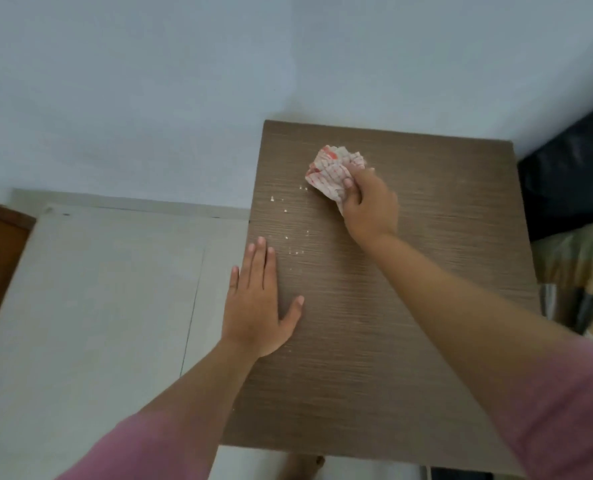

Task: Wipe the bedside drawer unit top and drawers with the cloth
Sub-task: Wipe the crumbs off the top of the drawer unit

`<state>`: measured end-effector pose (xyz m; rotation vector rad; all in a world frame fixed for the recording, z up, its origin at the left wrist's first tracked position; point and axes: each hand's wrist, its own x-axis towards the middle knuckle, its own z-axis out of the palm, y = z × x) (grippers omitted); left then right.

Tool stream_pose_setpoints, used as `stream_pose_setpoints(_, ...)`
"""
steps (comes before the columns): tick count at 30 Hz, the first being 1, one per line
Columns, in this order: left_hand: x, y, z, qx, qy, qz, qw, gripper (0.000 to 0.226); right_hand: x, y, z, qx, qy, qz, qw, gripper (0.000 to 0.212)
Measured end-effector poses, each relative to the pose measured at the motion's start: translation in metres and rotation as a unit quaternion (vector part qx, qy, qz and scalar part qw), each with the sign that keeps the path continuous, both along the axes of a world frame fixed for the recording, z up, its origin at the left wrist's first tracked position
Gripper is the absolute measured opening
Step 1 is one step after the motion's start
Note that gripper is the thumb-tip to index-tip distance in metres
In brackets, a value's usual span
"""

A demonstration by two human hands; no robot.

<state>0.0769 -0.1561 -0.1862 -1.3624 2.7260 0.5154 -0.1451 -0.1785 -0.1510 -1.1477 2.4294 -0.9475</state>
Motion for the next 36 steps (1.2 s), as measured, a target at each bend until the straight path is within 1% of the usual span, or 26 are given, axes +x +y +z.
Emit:
stream_pose_setpoints(4,-0.001,-0.002,0.002,0.029,-0.018,0.002,0.999,0.088,-0.018,-0.053,-0.015,0.011,-0.007,0.015,1.0,0.038)
stream_pose_setpoints(9,0.0,-0.003,0.002,0.039,-0.025,0.004,0.999,0.087,-0.019,-0.091,-0.029,0.113,0.043,0.086,0.989,0.043)
stream_pose_setpoints(15,0.0,-0.005,0.002,0.055,-0.049,0.001,0.997,0.088,-0.004,-0.115,-0.034,0.123,0.058,0.125,0.983,0.044)
stream_pose_setpoints(20,-0.001,-0.005,0.003,0.057,-0.053,0.004,0.997,0.087,0.006,-0.12,-0.037,0.119,0.098,0.217,0.964,0.044)
stream_pose_setpoints(27,-0.002,-0.004,0.003,0.05,-0.035,0.011,0.998,0.088,0.012,-0.11,-0.034,0.175,0.116,0.276,0.938,0.048)
stream_pose_setpoints(31,-0.001,-0.003,0.003,0.042,-0.025,0.013,0.999,0.088,0.017,-0.099,-0.031,0.193,0.108,0.289,0.931,0.049)
stream_pose_setpoints(36,-0.002,-0.002,0.003,0.036,-0.027,0.009,0.999,0.089,0.032,-0.077,-0.031,0.182,0.106,0.286,0.935,0.047)
